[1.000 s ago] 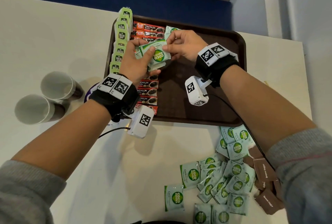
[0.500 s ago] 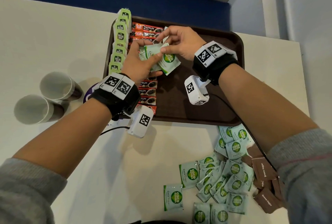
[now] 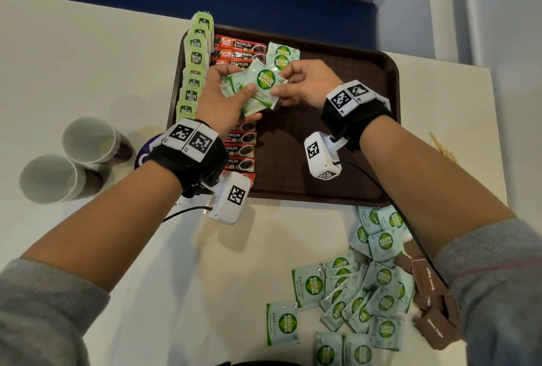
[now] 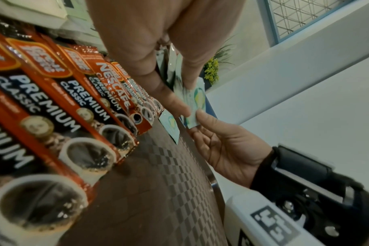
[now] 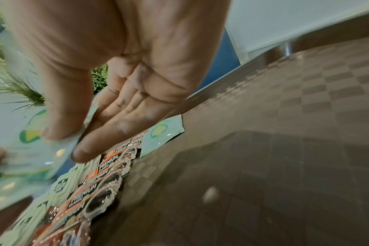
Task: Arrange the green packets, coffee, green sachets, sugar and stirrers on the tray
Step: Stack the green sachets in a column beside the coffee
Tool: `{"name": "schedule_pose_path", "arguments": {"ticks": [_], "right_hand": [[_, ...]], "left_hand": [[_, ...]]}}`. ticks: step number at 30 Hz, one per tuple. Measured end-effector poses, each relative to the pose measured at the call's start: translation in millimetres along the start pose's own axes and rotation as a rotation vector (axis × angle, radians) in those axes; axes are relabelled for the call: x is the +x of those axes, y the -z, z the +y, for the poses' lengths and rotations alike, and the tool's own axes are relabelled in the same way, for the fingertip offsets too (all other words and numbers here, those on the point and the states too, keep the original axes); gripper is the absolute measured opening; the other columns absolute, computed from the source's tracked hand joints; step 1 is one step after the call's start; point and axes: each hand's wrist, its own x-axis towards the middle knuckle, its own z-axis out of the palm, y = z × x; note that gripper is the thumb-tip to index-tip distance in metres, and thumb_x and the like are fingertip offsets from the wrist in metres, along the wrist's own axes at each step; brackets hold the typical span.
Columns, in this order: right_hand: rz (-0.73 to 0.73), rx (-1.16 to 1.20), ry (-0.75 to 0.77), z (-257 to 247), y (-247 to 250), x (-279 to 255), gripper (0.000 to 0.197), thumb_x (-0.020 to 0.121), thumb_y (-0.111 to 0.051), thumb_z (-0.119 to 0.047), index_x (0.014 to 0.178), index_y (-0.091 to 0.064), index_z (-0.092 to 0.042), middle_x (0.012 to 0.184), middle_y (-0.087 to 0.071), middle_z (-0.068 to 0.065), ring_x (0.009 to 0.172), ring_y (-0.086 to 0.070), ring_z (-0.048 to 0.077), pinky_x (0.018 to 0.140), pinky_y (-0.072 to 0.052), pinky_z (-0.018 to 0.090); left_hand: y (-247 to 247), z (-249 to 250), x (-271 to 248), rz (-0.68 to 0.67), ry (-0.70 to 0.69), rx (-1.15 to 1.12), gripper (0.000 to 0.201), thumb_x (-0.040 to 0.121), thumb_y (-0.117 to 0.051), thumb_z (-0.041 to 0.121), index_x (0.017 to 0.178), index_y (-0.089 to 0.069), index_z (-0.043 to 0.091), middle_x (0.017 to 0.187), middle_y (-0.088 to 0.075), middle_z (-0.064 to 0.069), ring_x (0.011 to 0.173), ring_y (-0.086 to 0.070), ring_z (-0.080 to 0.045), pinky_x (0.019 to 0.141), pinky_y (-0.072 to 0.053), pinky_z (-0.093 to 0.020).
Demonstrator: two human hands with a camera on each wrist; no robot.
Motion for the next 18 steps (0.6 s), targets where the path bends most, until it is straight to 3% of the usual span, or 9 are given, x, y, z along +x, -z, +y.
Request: {"name": "schedule_pose_path", "arguments": {"ticks": [3, 8, 10, 13, 18], "right_hand": [[0.083, 0.039, 0.035, 3.7, 5.4, 6.7, 0.021, 0.079, -0.070, 0.002, 0.084, -0.056, -0.012, 0.067, -0.067, 0.000, 0.058, -0.067, 0.007, 0.055, -0.053, 0.016], [0.277, -0.078, 0.077, 12.0, 16.5, 19.6, 0.028, 0.086, -0.065, -0.004, 0.113, -0.060, -0.004, 0.087, -0.064, 0.007, 0.059, -0.064, 0.002, 0.057, -0.052, 0.014], [0.325, -0.172, 0.066, 15.0, 20.7, 26.0, 0.029, 0.090, -0.060, -0.006, 0.119, -0.059, -0.004, 0.096, -0.063, 0.010, 0.073, -0.065, 0.006, 0.060, -0.054, 0.016], [0.335, -0.339, 0.038, 18.3, 25.5, 34.4, 0.027, 0.093, -0.057, -0.012, 0.119, -0.061, -0.008, 0.099, -0.064, 0.007, 0.096, -0.064, 0.019, 0.083, -0.056, 0.034], [0.357, -0.358, -0.001, 20.6, 26.5, 39.0, 0.023, 0.088, -0.064, -0.014, 0.111, -0.064, -0.010, 0.102, -0.067, 0.013, 0.095, -0.067, 0.023, 0.079, -0.058, 0.033]], "left_hand": [[0.2, -0.2, 2.3, 0.028, 0.009, 0.015, 0.017, 0.095, -0.056, 0.014, 0.100, -0.044, 0.025, 0.125, -0.056, -0.009, 0.095, -0.068, -0.021, 0.063, -0.061, -0.037], [5.2, -0.3, 6.9, 0.063, 0.008, -0.009, 0.018, 0.096, -0.054, 0.011, 0.106, -0.041, 0.020, 0.107, -0.057, 0.002, 0.085, -0.068, -0.015, 0.060, -0.060, -0.034], [5.6, -0.9, 7.4, 0.070, 0.007, -0.005, 0.017, 0.096, -0.053, 0.012, 0.105, -0.042, 0.021, 0.109, -0.056, 0.001, 0.085, -0.068, -0.015, 0.060, -0.060, -0.033], [5.1, -2.1, 7.4, 0.079, 0.010, 0.018, 0.016, 0.096, -0.054, 0.013, 0.102, -0.043, 0.023, 0.114, -0.056, -0.001, 0.085, -0.069, -0.014, 0.060, -0.060, -0.034], [1.8, -3.6, 6.3, 0.063, 0.016, 0.010, 0.016, 0.096, -0.054, 0.014, 0.098, -0.044, 0.026, 0.119, -0.056, -0.006, 0.084, -0.069, -0.014, 0.062, -0.061, -0.036]]}}
